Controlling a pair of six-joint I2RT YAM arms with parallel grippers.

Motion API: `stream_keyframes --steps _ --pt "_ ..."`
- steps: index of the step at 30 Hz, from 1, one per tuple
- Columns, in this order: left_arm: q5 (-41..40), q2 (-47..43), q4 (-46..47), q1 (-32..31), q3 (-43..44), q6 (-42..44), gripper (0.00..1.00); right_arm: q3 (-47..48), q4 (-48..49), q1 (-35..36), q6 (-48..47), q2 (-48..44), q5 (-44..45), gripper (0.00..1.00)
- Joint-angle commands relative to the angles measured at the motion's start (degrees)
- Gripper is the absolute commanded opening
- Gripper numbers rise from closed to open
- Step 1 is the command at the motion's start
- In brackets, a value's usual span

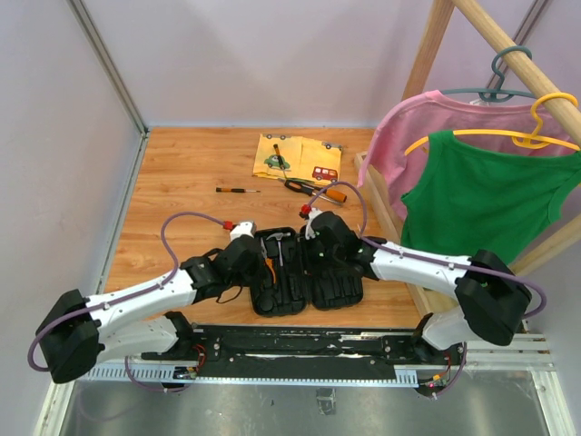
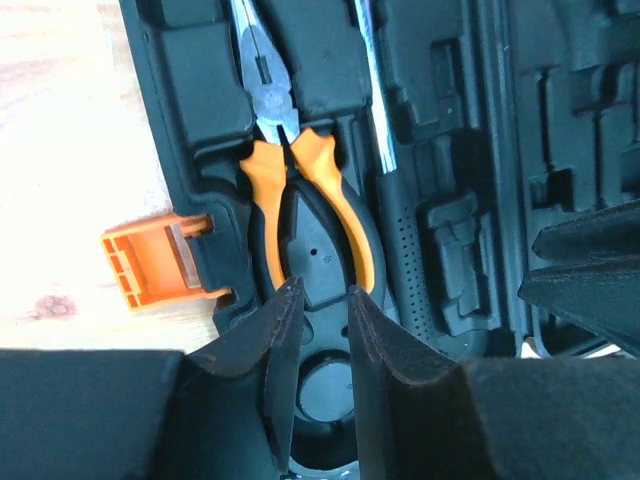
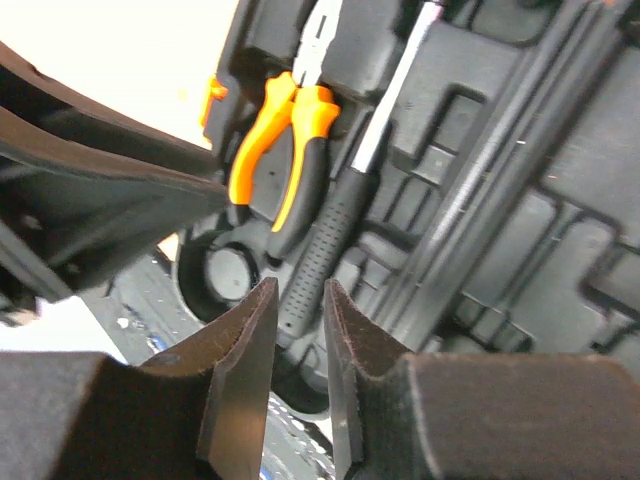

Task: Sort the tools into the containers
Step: Adjust the pliers in the storage box.

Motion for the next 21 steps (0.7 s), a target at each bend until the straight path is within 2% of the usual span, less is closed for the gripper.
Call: stream_keyframes --steps 1,13,21 --pt "-6.3 3.0 -0.2 -3.4 1.6 -3.2 0.28 0.8 7.7 1.3 6.2 3.0 -3.9 0.25" --pt "-9.9 5.3 -1.9 -4.5 2.0 -4.0 0.25 3.5 13.1 1.5 9.7 11.3 -7.7 0.21" --pt "-10.2 7.4 -1.7 -4.6 2.1 -4.0 0.24 4.4 12.5 1.6 9.9 14.0 -7.9 0.20"
